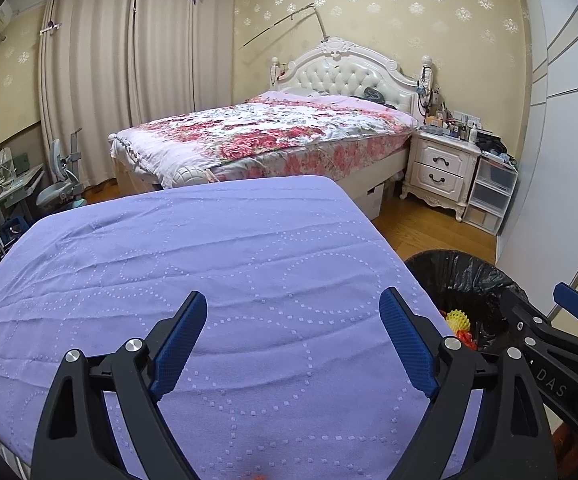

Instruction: Collect trash

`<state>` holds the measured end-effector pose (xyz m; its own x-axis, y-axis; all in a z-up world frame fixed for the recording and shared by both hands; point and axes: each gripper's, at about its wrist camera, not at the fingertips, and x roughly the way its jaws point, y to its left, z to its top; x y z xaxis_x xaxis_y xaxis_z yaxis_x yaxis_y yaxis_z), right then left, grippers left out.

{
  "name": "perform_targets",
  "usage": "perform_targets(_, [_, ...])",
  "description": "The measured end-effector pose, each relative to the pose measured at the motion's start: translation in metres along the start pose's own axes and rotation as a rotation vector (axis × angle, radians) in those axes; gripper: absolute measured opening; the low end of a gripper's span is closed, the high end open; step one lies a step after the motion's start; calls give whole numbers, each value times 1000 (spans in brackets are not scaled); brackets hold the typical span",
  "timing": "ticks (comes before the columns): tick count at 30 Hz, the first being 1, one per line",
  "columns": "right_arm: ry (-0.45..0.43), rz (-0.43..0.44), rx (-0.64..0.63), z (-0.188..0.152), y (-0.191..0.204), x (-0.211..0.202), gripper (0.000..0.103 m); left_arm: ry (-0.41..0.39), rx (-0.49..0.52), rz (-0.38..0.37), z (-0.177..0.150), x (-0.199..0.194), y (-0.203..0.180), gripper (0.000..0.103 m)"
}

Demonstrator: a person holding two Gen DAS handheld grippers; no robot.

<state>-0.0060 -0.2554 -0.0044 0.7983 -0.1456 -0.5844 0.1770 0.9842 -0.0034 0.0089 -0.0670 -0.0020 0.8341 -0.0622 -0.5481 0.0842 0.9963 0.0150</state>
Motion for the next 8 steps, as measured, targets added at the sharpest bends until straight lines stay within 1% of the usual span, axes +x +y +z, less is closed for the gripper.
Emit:
perform_targets(2, [2,8,-7,-2,4,0,78,4,-8,10,0,2,4,85])
perform_targets(8, [16,36,-41,-3,22,3,78,52,-36,38,0,13,24,85])
